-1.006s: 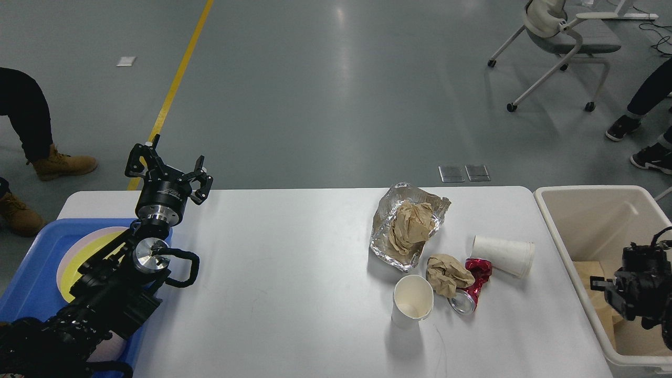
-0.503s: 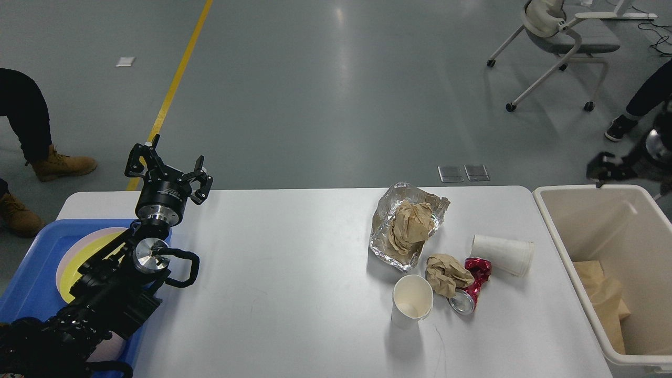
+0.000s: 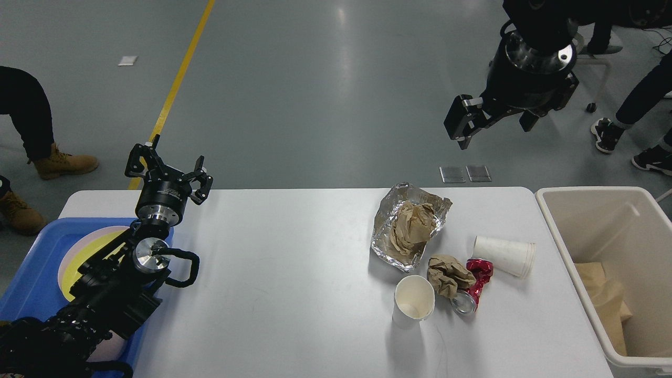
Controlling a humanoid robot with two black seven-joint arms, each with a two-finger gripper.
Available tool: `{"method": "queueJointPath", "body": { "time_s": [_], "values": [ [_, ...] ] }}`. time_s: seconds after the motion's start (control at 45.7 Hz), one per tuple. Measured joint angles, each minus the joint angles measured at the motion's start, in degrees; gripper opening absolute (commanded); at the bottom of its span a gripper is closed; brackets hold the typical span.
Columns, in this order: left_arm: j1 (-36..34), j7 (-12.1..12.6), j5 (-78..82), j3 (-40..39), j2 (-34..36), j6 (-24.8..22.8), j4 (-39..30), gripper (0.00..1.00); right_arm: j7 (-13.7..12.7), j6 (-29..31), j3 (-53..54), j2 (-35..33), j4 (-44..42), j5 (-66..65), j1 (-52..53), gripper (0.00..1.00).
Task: Tidy desktop
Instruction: 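Move the right gripper down over the small white paper cup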
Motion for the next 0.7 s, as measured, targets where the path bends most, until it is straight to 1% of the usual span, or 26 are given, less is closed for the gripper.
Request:
{"method": "queueJointPath", "body": {
  "time_s": [0.175,0.35,0.416,0.438,0.459,0.503,0.547,0.612,0.7],
  "values": [
    [0.0,0.0,0.0,0.0,0.0,0.0,0.0,0.96,0.0,0.0,-1.7,-1.3,0.1,0.0,0.6,1.0],
    [0.0,0.0,0.0,0.0,0.0,0.0,0.0,0.96,-0.1,0.0,-3.9,-6.7,1.3,-0.3,0.9,1.0],
    [0.0,0.0,0.0,0.0,0.0,0.0,0.0,0.96,-0.1,0.0,-4.9,-7.9,5.9,-0.3,0.3,1.0],
    [0.0,0.0,0.0,0.0,0.0,0.0,0.0,0.96,0.0,-0.2,-5.2,-8.2,10.0,-0.2,0.1,1.0],
    [0.0,0.0,0.0,0.0,0.0,0.0,0.0,0.96,0.0,-0.7,-5.3,-8.4,12.3,-0.2,0.0,1.0],
    [0.0,0.0,0.0,0.0,0.0,0.0,0.0,0.96,0.0,-4.7,-5.6,-8.8,17.8,-0.2,-0.1,1.0],
    [0.0,0.0,0.0,0.0,0.0,0.0,0.0,0.96,0.0,-11.0,-5.8,-9.1,23.8,-0.2,-0.1,1.0],
    [0.0,0.0,0.0,0.0,0.0,0.0,0.0,0.96,0.0,-18.4,-5.8,-9.5,30.4,-0.1,-0.1,1.0],
    [0.0,0.0,0.0,0.0,0.0,0.0,0.0,0.96,0.0,-22.4,-5.3,-9.5,33.9,0.5,-0.5,1.0]
  ]
}}
